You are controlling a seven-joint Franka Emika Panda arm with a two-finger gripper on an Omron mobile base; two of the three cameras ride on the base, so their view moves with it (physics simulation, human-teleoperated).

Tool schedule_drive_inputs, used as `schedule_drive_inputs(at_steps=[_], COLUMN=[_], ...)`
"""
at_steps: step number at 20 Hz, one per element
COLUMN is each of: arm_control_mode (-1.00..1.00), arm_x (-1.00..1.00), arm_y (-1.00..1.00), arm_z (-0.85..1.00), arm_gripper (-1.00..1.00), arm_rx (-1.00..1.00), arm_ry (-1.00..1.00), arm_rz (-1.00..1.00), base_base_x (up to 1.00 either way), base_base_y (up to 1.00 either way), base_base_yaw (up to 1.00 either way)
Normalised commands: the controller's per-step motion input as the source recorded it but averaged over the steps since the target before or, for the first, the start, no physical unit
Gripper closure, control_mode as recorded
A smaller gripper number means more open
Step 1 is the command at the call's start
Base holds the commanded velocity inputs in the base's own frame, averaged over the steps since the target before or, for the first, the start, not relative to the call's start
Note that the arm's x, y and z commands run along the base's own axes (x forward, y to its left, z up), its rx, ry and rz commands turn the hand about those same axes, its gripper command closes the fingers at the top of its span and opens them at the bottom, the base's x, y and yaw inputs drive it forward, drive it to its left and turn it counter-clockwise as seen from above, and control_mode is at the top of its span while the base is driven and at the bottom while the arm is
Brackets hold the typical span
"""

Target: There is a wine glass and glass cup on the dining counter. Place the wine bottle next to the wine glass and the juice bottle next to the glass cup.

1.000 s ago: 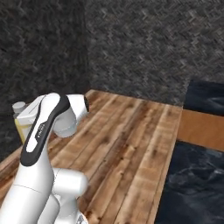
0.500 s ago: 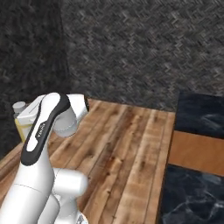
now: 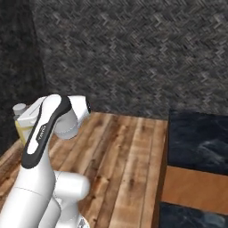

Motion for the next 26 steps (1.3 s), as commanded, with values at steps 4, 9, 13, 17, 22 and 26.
schedule_drive_inputs(at_steps=[4, 9, 13, 17, 22, 26], arm_control_mode=[1.00, 1.00, 1.00, 1.00, 1.00, 1.00], arm_x=[0.00, 0.00, 0.00, 0.00, 0.00, 0.00], arm_y=[0.00, 0.00, 0.00, 0.00, 0.00, 0.00], arm_z=[0.00, 0.00, 0.00, 0.00, 0.00, 0.00], arm_gripper=[1.00, 1.00, 1.00, 1.00, 1.00, 1.00], arm_rx=[0.00, 0.00, 0.00, 0.00, 0.00, 0.00], arm_ry=[0.00, 0.00, 0.00, 0.00, 0.00, 0.00], arm_rz=[0.00, 0.00, 0.00, 0.00, 0.00, 0.00], base_base_x=[0.81, 0.81, 0.81, 0.80, 0.76, 0.62], base_base_y=[0.17, 0.17, 0.17, 0.16, 0.14, 0.12], base_base_yaw=[-0.24, -0.24, -0.24, -0.26, -0.30, -0.44])
